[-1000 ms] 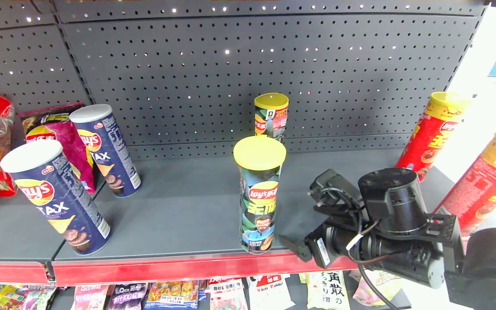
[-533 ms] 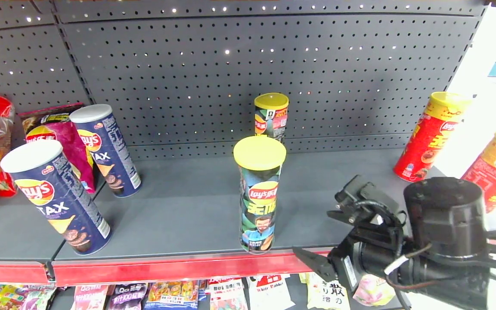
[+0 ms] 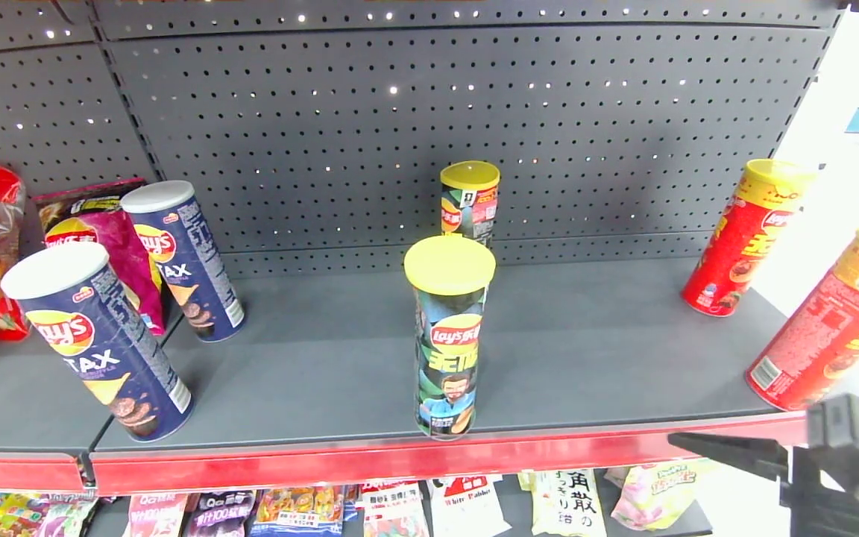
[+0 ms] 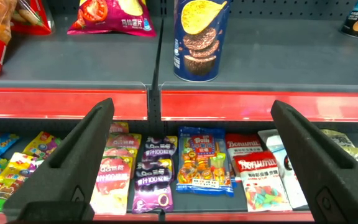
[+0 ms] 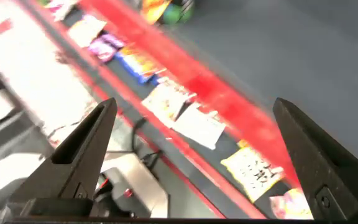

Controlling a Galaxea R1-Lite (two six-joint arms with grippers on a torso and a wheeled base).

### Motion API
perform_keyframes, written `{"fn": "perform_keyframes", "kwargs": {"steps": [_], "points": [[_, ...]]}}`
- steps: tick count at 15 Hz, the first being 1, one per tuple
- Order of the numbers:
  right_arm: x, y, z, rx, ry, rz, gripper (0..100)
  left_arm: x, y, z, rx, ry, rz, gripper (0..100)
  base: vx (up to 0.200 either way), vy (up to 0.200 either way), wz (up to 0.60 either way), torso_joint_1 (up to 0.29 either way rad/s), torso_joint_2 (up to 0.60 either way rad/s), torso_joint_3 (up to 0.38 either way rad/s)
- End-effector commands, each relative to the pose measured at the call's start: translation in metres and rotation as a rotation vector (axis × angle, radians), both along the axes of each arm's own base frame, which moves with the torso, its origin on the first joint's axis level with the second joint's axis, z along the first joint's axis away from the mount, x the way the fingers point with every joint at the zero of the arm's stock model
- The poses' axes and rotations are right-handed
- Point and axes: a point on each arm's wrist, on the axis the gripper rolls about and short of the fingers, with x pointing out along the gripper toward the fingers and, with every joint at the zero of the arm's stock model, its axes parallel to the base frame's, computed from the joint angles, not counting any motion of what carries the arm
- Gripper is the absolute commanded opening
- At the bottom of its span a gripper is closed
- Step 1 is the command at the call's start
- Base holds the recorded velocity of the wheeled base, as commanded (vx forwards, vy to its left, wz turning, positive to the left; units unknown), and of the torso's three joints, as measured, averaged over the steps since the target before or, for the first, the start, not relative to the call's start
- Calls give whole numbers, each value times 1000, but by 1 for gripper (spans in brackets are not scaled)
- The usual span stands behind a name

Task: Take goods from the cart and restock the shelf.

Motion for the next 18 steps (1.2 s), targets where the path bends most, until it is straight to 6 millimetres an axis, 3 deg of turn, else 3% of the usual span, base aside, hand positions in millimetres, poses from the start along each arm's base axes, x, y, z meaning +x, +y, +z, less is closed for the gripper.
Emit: {"fn": "perform_keyframes", "kwargs": {"steps": [1,3,6,9,11,13,18], "points": [[-43,-42,-23,68,-98,-11,100,0,0,0,0,0,1,100,0,0,0,0,0,0],[-55,-51,-27,87,-97,-27,100,0,0,0,0,0,1,100,0,0,0,0,0,0],[-44,-42,-14,92,-68,53,100,0,0,0,0,0,1,100,0,0,0,0,0,0],[-6,-3,24,152,-62,203,100,0,0,0,0,0,1,100,0,0,0,0,0,0],[15,18,30,184,-46,221,100,0,0,0,0,0,1,100,0,0,0,0,0,0],[52,44,33,228,-63,222,100,0,0,0,1,0,1,100,0,0,0,0,0,0],[115,50,41,279,-67,349,100,0,0,0,0,0,1,100,0,0,0,0,0,0]]}}
